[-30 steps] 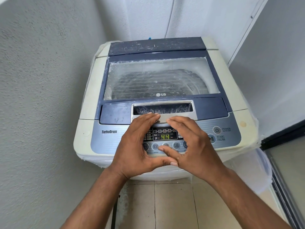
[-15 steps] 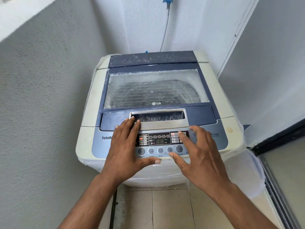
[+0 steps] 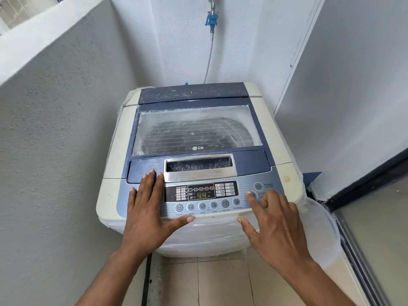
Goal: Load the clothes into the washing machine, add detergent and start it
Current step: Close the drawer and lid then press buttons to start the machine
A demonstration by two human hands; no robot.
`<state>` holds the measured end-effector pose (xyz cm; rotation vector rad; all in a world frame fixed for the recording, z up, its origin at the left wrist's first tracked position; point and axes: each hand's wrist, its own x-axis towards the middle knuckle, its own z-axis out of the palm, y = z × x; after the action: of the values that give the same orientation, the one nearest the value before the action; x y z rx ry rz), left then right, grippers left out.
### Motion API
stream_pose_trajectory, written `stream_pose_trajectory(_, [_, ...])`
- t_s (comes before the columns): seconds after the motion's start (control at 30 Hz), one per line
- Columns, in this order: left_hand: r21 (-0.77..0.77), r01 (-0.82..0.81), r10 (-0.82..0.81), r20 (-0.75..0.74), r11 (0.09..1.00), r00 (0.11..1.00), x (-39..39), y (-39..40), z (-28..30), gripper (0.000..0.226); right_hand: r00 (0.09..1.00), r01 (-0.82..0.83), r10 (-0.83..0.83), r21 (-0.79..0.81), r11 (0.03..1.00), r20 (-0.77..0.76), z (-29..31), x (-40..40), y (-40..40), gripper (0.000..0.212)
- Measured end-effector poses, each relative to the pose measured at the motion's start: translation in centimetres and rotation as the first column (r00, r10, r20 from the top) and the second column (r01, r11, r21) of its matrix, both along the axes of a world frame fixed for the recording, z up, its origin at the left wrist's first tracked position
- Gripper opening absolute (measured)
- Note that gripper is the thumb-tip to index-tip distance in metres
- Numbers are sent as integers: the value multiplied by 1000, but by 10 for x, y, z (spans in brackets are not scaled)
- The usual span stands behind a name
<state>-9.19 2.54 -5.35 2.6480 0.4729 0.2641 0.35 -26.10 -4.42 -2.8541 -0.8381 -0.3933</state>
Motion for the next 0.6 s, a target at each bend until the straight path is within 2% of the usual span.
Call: stream_pose_trajectory(0.6, [27, 4, -4, -6, 1000, 1000, 0, 1, -4, 130, 998, 32, -26, 88, 996, -66, -12, -2, -3, 74])
